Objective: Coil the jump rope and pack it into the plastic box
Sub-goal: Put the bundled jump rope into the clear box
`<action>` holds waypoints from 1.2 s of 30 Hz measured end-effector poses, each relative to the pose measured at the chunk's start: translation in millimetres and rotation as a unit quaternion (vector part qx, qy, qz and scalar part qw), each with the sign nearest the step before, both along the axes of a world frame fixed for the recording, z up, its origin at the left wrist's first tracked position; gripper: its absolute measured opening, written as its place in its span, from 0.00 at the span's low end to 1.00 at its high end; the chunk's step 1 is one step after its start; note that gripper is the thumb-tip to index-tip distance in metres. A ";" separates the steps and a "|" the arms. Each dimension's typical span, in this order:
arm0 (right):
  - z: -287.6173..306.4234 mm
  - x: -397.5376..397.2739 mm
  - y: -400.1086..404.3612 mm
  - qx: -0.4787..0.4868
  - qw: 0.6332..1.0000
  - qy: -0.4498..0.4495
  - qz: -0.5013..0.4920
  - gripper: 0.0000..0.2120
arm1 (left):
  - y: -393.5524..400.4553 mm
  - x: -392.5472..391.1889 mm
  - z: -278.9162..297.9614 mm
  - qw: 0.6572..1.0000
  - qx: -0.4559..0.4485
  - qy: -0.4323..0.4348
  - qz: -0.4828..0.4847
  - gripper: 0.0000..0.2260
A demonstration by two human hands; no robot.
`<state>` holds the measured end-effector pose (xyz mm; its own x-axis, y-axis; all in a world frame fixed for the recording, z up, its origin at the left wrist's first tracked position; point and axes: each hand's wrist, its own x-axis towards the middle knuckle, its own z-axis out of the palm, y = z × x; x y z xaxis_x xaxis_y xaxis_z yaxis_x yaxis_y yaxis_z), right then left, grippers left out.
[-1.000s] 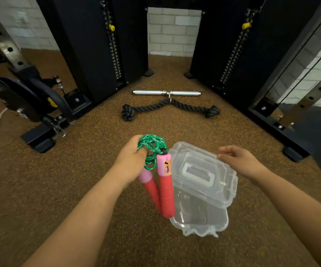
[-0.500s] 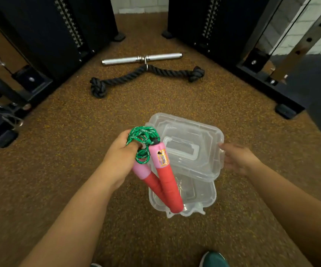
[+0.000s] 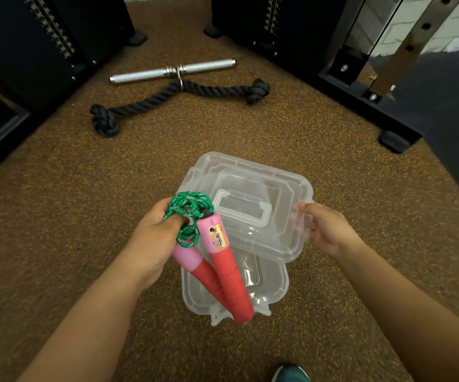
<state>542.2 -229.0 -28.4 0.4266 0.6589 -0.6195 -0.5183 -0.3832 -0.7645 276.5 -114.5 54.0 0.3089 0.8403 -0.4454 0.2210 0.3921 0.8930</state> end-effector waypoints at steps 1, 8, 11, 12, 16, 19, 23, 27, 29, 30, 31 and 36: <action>-0.1 1.5 -4.5 0.007 1.000 0.002 -0.014 0.13 | -0.2 2.0 -0.5 1.000 -0.002 -0.002 0.003 0.13; -1.0 32.3 -49.0 0.099 0.980 0.102 -0.136 0.18 | 3.1 7.4 -7.8 0.999 -0.023 -0.011 0.033 0.12; -16.8 43.7 -76.0 0.073 0.963 0.123 -0.228 0.12 | 2.0 6.5 -11.3 0.999 -0.025 -0.013 0.038 0.12; -26.7 44.9 -85.5 0.034 0.962 0.110 -0.249 0.11 | 1.4 6.1 -12.6 0.999 -0.027 -0.012 0.037 0.12; -65.6 36.5 -117.1 -0.113 0.953 0.047 -0.278 0.20 | -0.3 7.0 -15.4 0.999 -0.032 -0.004 0.031 0.12; -82.7 25.8 -126.9 -0.209 0.943 0.008 -0.260 0.20 | -1.0 8.9 -16.1 0.999 -0.032 0.003 0.032 0.13; -87.4 25.2 -114.0 -0.320 0.917 -0.066 -0.227 0.20 | -1.5 11.9 -15.3 0.999 -0.025 0.011 0.024 0.13; -76.4 26.3 -90.4 -0.422 0.875 -0.092 -0.220 0.28 | -1.6 15.0 -16.1 0.999 -0.023 0.016 0.019 0.12; -63.6 21.5 -78.7 -0.452 0.851 -0.151 -0.222 0.32 | -1.0 15.6 -17.0 1.000 -0.019 0.019 0.016 0.12; -53.6 16.8 -72.2 -0.409 0.861 -0.179 -0.243 0.30 | -0.8 16.1 -17.6 1.000 -0.017 0.021 0.015 0.12; -41.7 11.1 -64.6 -0.335 0.883 -0.191 -0.266 0.28 | -0.6 16.9 -17.6 1.000 -0.015 0.022 0.014 0.12; 33.0 -33.2 -16.7 0.020 0.981 -0.190 -0.020 0.10 | 3.4 22.8 -22.6 0.999 0.012 0.036 -0.001 0.13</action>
